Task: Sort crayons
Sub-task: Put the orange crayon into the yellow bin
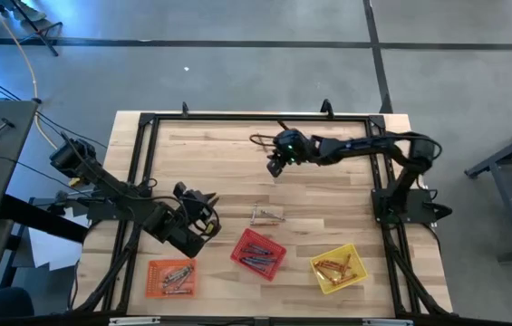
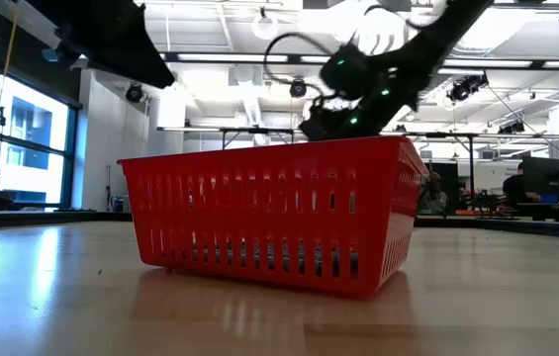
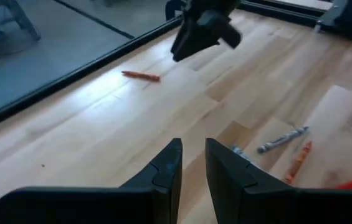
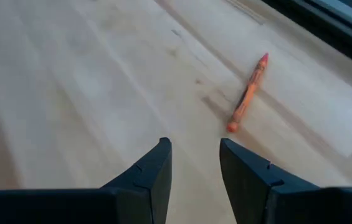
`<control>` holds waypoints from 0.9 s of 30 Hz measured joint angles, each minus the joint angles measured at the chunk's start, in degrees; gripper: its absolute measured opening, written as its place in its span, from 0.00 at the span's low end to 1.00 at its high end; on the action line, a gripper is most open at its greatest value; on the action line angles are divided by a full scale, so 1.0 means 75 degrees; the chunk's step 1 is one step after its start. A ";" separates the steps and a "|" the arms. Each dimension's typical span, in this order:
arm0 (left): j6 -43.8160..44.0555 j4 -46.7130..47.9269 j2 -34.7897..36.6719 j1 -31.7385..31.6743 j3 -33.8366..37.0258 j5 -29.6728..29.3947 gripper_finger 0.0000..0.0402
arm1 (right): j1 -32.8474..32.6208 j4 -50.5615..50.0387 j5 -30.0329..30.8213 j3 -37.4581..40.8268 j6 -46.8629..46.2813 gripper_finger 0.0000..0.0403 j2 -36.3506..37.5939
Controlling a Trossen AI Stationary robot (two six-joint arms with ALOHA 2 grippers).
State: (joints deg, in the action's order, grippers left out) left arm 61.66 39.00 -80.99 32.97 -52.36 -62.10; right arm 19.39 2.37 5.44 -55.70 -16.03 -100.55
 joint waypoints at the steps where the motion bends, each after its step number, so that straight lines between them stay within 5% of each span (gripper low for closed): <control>1: -0.0080 -0.0002 0.0000 -0.0052 0.0000 -0.0004 0.15 | 0.0067 -0.0227 -0.0001 -0.0259 0.0107 0.32 -0.0192; 14: -0.0325 0.0107 0.0000 -0.0279 0.0000 -0.0004 0.15 | 0.0599 -0.3900 -0.0417 -0.4017 0.1692 0.32 -0.2207; 18: -0.0325 0.0195 0.0000 -0.0279 0.0000 -0.0022 0.15 | 0.0936 -0.4469 -0.1110 -0.4533 0.1693 0.32 -0.2809; 27: -0.0447 0.0246 0.0000 -0.0282 0.0000 -0.0029 0.15 | 0.1268 -0.4653 -0.1199 -0.5066 0.1889 0.32 -0.3418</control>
State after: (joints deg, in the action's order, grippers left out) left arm 58.30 40.84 -80.99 30.85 -52.36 -62.32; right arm 28.90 -32.53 -3.56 -93.70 -1.86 -126.19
